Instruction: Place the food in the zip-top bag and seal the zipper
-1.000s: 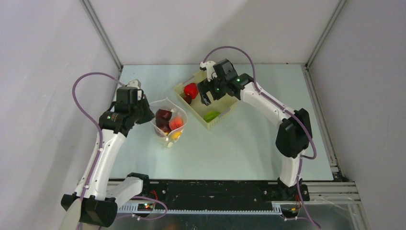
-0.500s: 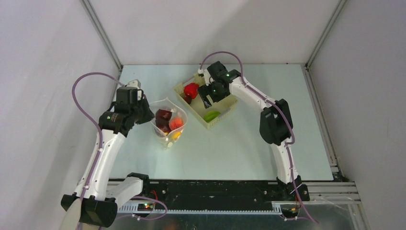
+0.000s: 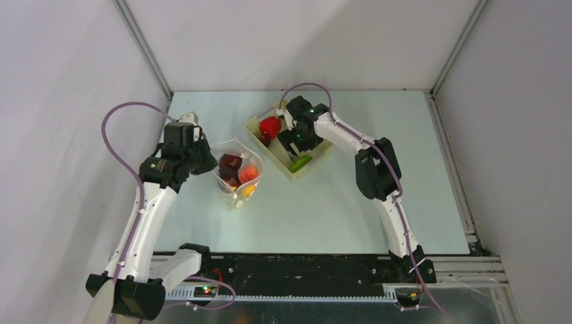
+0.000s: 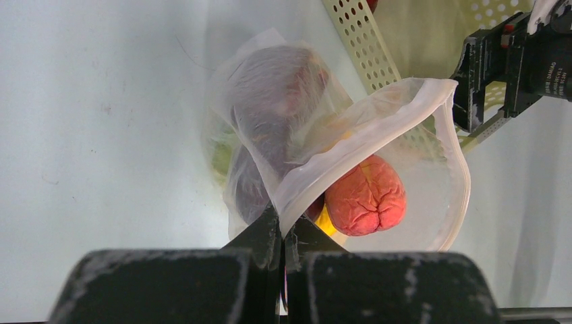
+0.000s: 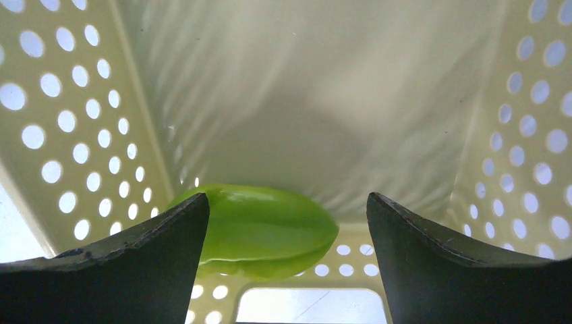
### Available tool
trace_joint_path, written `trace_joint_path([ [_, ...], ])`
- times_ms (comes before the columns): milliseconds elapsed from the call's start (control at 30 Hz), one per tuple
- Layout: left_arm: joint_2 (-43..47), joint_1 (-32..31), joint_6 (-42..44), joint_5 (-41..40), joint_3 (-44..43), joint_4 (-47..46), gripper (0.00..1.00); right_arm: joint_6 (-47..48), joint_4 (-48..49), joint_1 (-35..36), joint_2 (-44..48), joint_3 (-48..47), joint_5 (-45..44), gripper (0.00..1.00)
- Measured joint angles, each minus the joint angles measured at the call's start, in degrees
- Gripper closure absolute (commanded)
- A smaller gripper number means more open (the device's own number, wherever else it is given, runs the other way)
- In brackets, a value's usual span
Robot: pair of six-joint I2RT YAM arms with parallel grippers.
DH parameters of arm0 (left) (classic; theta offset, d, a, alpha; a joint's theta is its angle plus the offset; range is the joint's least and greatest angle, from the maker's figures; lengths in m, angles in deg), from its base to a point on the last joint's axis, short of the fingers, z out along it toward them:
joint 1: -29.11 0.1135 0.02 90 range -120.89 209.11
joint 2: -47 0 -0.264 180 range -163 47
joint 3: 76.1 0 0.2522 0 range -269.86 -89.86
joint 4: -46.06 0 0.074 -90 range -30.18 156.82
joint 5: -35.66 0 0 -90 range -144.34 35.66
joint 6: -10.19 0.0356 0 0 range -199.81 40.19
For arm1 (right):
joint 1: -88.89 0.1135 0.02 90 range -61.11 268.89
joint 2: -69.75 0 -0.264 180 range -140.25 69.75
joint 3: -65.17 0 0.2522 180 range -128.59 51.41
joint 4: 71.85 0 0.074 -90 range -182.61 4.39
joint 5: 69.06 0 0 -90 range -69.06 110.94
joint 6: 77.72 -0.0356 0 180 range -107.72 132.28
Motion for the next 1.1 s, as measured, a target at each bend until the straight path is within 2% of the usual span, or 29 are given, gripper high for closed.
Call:
trace_joint_path([
  [167, 0.0, 0.0, 0.02, 0.0, 0.0, 0.0, 1.0, 0.0, -0.31, 0.55, -1.6, -0.55, -0.63, 0.11],
  [333, 0.0, 0.0, 0.04, 0.0, 0.0, 0.02, 1.0, 0.0, -0.59, 1.27, -3.72, -0.63, -2.12, 0.19],
  [467, 0.0, 0.0, 0.39, 0.0, 0.0, 0.0, 1.0, -0.04, -1.22, 1.62, -4.07, -1.03, -4.11, 0.31],
  [533, 0.0, 0.0, 0.39, 0.0, 0.0, 0.0, 1.0, -0.15, -1.75, 1.77, -4.24, -1.68, -5.27, 0.42],
  [567, 0.0, 0.0, 0.39, 0.0, 0.0, 0.0, 1.0, -0.22, -2.01, 1.81, -4.28, -2.03, -5.92, 0.53],
  [633, 0.0, 0.0, 0.39, 0.0, 0.0, 0.0, 1.0, -0.33, -2.27, 2.08, -4.28, -2.54, -6.91, 0.69],
  [700, 0.0, 0.0, 0.39, 0.0, 0.0, 0.0, 1.0, -0.5, -2.23, 2.29, -4.28, -2.95, -7.74, 0.77],
  [967, 0.0, 0.0, 0.39, 0.02, 0.0, 0.02, 1.0, -1.66, -2.36, 3.28, -4.02, -2.99, -8.85, 0.89],
  [1033, 0.0, 0.0, 0.39, 0.0, 0.0, 0.0, 1.0, -1.84, -2.32, 3.5, -3.63, -2.99, -8.83, 0.86],
  [1100, 0.0, 0.0, 0.39, 0.0, 0.0, 0.02, 1.0, -1.9, -2.25, 3.56, -2.93, -2.99, -8.83, 0.77],
])
